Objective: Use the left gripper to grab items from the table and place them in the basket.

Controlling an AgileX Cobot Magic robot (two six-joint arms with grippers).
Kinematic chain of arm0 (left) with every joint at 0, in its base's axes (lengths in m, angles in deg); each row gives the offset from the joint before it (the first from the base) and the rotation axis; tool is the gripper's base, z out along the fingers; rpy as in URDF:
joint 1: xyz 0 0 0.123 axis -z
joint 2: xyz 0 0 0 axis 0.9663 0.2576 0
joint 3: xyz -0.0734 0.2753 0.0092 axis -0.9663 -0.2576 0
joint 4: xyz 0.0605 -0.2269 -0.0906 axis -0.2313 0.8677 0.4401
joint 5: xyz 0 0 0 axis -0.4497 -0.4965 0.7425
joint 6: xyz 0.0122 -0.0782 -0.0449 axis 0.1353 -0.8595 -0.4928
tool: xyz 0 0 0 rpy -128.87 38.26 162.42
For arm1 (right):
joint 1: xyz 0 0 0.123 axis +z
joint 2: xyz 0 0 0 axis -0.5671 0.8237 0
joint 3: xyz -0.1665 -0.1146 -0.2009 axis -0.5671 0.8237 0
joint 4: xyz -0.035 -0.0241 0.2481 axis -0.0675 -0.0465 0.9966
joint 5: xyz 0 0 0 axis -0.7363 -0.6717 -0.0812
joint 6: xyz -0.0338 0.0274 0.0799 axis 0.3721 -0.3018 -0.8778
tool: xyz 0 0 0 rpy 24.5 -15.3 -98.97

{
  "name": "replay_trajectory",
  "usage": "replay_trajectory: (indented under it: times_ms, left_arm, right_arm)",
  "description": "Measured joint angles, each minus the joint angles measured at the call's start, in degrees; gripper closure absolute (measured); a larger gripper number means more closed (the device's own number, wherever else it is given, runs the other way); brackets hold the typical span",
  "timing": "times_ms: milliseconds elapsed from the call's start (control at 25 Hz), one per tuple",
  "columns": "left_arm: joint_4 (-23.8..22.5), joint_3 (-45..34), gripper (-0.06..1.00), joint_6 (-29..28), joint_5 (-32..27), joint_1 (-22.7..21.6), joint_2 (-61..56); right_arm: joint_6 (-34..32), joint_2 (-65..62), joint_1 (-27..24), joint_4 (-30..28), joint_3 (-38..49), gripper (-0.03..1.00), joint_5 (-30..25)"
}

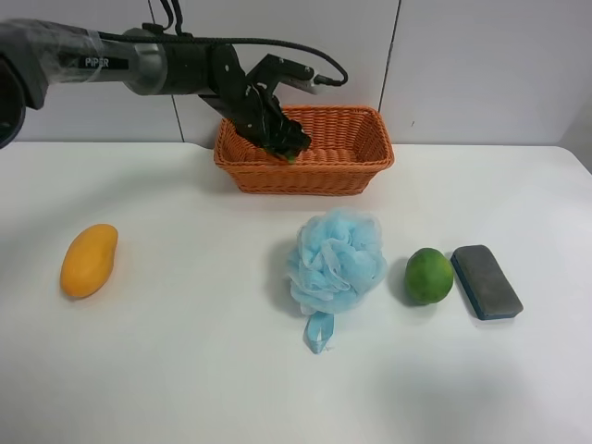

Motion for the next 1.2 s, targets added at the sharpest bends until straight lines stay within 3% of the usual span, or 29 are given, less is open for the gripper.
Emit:
replay_trajectory:
  times_ms: [520,720,1040,1200]
  left_arm:
    - [1.96,0.4,0.37,0.0,0.51,0.0,-0.04]
    - [2.55,0.4,0.01,0.0,1.16,0.0,-0.16]
    - [2.61,0.4,-0.05,0.0,0.98,0.0,-0.55]
    - [1.99,0.4,-0.05,-0.2,-4.79,0.0,-3.23]
  right_arm:
    - [0.0,0.0,0.0,0.0,0.0,-0.03,0.0]
    - [0.0,0.0,0.0,0.0,0.0,-0.03,0.0]
    - [0.0,0.0,0.0,0.0,0.0,-0.03,0.0]
    - [0.0,0.0,0.0,0.0,0.0,-0.03,0.0]
